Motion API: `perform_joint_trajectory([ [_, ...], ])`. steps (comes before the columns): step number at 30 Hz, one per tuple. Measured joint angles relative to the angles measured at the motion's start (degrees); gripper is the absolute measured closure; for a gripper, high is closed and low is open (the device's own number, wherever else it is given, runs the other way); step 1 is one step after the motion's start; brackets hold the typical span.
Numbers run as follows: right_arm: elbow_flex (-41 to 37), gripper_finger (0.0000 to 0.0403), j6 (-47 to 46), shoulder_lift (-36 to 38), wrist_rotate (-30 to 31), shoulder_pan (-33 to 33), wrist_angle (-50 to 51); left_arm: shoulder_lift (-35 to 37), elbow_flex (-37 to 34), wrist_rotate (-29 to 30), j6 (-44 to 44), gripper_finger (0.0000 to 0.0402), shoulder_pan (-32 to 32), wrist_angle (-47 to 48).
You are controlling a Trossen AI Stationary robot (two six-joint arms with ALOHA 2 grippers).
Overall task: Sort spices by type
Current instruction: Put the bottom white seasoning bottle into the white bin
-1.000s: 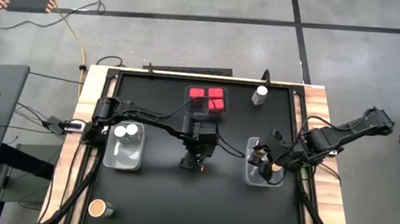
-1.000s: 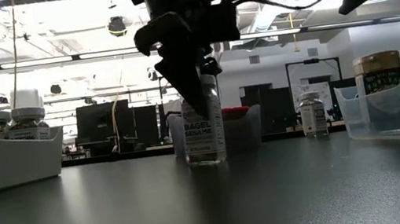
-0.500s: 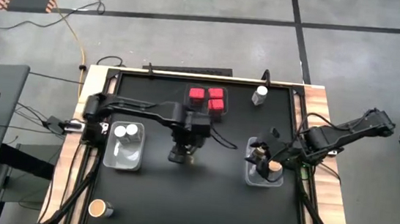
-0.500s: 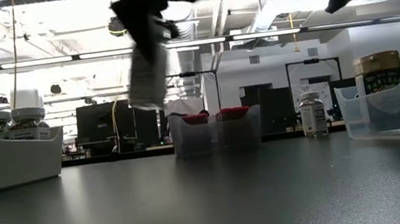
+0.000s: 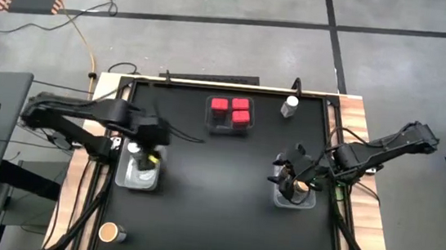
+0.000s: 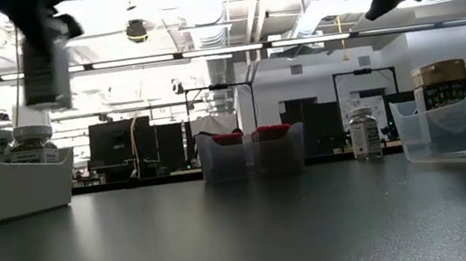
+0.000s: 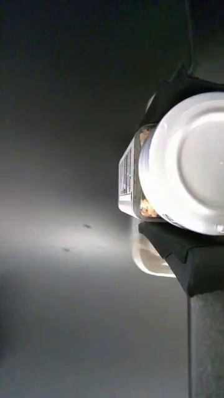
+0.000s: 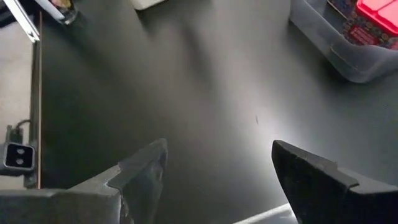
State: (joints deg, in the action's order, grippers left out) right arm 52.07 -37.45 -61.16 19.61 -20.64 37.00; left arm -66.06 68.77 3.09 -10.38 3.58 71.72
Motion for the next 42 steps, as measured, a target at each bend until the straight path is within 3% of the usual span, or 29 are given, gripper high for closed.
perform_joint_trajectory([
  [8,0.0,0.0088,-1.09,-0.98,0.01,1.29,-3.21,8.68,-12.56,-0.97,-4.46,0.0207,2.84,0.89],
  [22,0.0,0.0088,-1.16,-1.98,-0.02,2.86,-6.33,14.16,-25.75,-1.49,-10.32,0.0207,7.72,-5.72],
  [29,0.0,0.0088,-1.26,-1.98,-0.02,3.62,-6.32,14.13,-29.37,1.64,-10.76,0.0203,8.74,-5.72],
  [42,0.0,0.0088,-1.6,-1.96,-0.02,3.93,-6.36,15.06,-30.64,1.74,-12.03,0.0205,10.26,-10.33],
])
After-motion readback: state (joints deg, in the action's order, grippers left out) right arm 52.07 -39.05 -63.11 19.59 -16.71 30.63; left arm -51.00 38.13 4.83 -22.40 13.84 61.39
